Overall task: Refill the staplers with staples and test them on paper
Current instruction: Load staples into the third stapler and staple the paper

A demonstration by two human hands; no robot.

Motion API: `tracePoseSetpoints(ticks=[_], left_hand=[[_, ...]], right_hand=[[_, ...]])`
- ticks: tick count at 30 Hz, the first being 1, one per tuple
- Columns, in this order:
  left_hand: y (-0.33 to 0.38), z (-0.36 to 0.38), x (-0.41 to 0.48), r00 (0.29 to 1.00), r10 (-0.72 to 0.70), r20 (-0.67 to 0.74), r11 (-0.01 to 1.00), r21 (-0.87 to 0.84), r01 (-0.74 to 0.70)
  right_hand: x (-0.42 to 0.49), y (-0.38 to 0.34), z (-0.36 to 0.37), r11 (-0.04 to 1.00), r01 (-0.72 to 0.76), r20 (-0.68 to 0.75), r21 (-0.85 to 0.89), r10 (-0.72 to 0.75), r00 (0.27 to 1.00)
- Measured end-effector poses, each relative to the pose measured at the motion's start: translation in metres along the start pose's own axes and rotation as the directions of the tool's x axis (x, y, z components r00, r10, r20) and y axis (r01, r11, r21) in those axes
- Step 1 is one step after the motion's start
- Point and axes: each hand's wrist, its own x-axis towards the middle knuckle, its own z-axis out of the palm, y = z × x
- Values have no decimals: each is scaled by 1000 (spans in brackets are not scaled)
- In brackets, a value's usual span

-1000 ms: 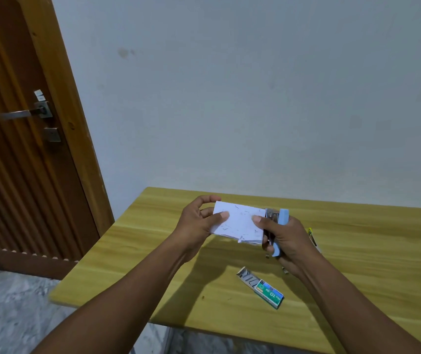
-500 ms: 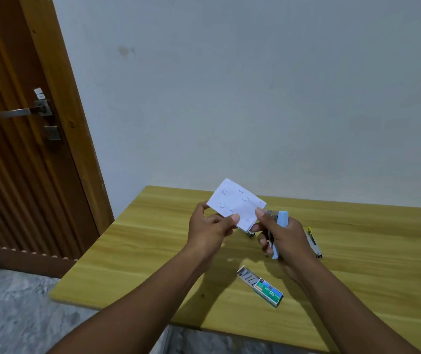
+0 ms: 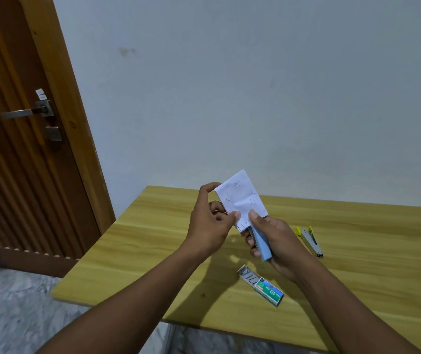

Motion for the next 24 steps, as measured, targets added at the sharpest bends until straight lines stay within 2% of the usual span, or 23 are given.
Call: tracePoseSetpoints(ticks=[3,6,8,10,16,19,24], left_hand=[[-1,-4,0,999,8,36,1000,-6,-7],[0,-10,3,1000,-10,3,999,-39,10],[1,-10,3,1000,-20,-12,998,-64,19],[3,-8,2,1000,-17,-9,997,-70,16],[6,-1,-1,999,22,40,999,-24,-21],[7,-3,0,999,29,21,999,-38,-29],[7,1,-4,996,22,82,999,-41,-18]], right_hand=[[1,4,-2,999,1,-6,47,-1,1000],[0,3,-4,996,-22,67,81,17,998],[0,1,-4,999,-22,85,45,18,996],[0,-1,-2,1000,-14,79,18,12,997],[1,3,0,989,-37,39,146,32,999],[0,4,-1,987,-30,69,158,19,997],[4,6,-1,983,-37,36,179,31,999]])
